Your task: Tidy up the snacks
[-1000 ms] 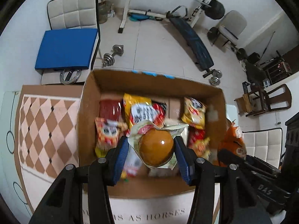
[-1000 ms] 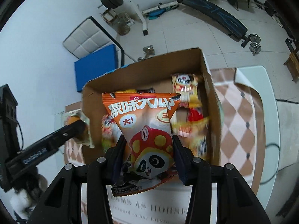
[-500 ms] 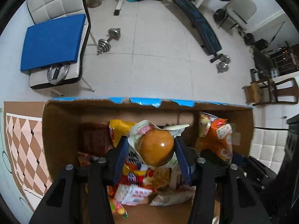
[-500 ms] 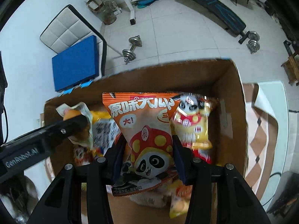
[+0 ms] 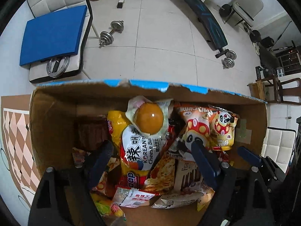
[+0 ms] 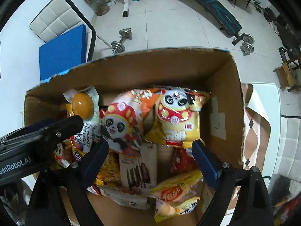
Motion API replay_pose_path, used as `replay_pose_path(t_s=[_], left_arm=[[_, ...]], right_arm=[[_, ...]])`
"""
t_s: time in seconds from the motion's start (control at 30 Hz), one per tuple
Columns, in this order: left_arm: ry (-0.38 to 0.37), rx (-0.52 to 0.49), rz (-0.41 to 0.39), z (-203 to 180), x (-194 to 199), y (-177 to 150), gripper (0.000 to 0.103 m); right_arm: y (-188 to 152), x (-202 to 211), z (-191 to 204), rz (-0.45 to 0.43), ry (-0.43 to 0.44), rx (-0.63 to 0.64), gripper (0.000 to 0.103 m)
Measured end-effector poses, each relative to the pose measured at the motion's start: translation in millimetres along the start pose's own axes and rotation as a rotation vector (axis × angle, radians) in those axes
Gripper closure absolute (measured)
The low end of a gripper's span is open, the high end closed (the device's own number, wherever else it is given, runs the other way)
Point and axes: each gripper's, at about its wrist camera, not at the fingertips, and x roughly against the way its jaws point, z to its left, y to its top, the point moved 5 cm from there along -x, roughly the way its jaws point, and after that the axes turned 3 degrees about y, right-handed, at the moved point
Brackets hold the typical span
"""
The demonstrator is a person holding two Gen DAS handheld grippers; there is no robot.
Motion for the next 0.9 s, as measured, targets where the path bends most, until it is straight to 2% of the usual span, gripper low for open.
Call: replay_pose_path(t_s=[0.07,0.17,0.6,0.73,0.9], left_arm=[[0.012,-0.018,-0.024,-1.0,4.1,-4.4,0.017],[0.026,-0.028,-0.038,1.3,6.9,-10.0,0.004],[0.082,-0.020,-0.129,19.5,37.8,-52.0,0.004],[0.083,-0.006,-0.168,23.2,52.6,-70.3,0.004],[0.121,-0.017,-0.239,20.6,74.1,-99.7,0.004]], right_arm=[[-5.6,3.6,-4.1,-0.005,-0.006,0.004,0.008],[-10.8,8.6,-2.2,-0.021,-0.023,0.029,0.007],[-57.7,31.2,-0.4,-0.033,-0.030,0.053,0.006],[-76.2,46.6,-1.5,-0.066,-0.036,0.055,0.006],[-99.4,73.1,-2.6,-0.119,-0.075,0.072,0.006]])
